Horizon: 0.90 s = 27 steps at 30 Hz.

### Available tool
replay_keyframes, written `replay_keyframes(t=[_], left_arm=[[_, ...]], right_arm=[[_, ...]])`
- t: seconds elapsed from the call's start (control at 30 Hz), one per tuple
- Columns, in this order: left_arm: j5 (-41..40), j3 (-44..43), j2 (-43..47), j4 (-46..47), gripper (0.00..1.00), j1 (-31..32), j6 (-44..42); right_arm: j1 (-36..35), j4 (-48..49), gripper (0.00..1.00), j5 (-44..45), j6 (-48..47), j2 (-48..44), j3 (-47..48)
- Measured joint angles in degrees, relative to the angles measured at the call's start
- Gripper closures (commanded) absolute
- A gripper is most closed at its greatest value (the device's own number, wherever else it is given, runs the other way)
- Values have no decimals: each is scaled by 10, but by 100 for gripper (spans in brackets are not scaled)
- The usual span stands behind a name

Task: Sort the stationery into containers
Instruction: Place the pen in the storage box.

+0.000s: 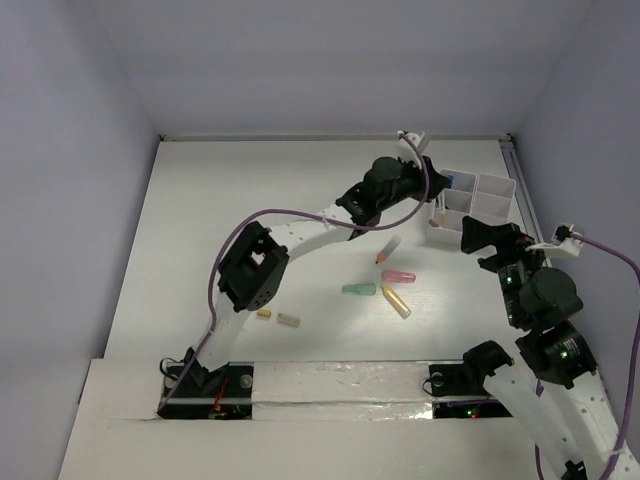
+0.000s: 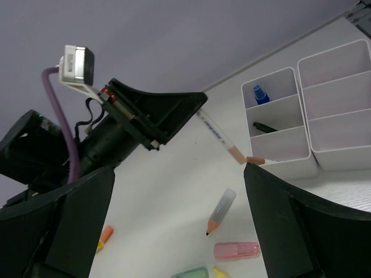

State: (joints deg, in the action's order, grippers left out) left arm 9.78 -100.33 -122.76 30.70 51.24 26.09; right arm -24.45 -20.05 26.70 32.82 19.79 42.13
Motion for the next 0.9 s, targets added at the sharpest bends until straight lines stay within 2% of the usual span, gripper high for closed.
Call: replay_keyframes(t=[0.37, 0.6, 0.9], left_arm=[[-68, -212, -171, -8, 100, 30, -80], [-79, -237, -208, -23, 100, 27, -97], [-79, -236, -210, -24, 100, 28, -97]], right_arm=[[0, 9, 2, 0, -3, -18, -31], [0, 13, 2, -2, -5, -22, -38], [0, 25, 2, -3, -7, -22, -56]])
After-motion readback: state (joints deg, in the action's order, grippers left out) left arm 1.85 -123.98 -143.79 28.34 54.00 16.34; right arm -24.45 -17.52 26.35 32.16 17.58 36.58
